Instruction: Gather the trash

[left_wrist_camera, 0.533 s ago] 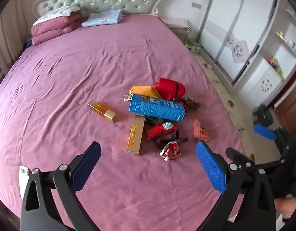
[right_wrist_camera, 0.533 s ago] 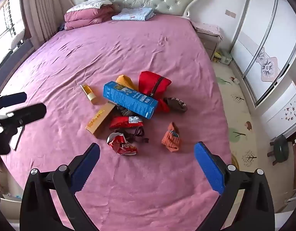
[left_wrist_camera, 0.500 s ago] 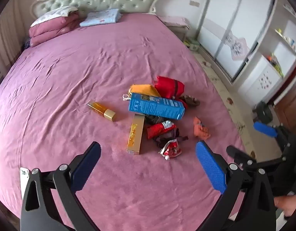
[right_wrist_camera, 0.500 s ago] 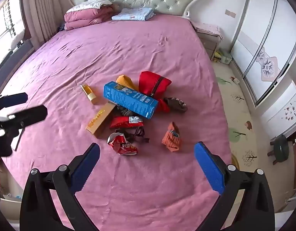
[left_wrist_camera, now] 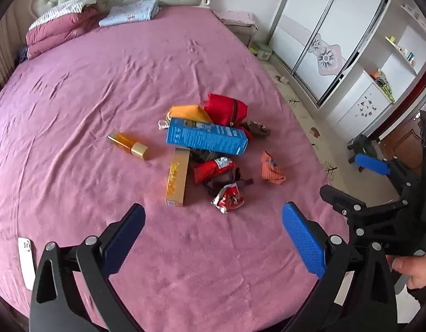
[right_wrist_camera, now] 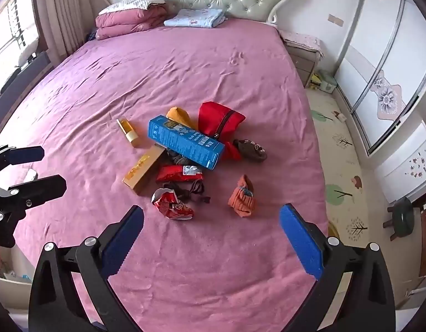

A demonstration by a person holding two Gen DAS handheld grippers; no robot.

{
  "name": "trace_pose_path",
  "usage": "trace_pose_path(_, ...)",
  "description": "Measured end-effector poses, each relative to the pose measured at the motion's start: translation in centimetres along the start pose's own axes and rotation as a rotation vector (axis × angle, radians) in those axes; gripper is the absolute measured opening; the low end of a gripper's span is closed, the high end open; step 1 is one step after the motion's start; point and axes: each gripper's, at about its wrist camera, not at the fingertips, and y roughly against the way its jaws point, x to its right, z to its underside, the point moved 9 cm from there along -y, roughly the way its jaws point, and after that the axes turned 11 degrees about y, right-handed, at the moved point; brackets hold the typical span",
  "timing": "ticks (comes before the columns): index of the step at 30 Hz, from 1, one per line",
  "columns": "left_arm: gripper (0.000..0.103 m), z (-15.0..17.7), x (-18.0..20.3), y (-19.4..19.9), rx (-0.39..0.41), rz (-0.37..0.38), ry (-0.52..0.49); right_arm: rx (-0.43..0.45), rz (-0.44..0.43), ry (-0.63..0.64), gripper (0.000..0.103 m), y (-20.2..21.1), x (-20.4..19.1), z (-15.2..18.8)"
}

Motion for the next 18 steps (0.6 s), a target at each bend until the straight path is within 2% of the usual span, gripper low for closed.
trace_pose_path(3,0.099,0.1,0.2,0.0,-0.009,0.002,0.01,-0.001,-0.008,0.011,0.094,-0.3,0.2,-0.2)
trace_pose_path(13,0.099,0.1,0.3,0.4,0.026,-0.072,0.017,-0.001,-0.034,0.025,0.094,-0.2,1.3,-0.2)
trace_pose_path(18,0.099,0.0,0.5,0.4,0.033,-0.078,0.024,-0.004,-0.051,0.041,0.094,-0.2,1.6,-0.1)
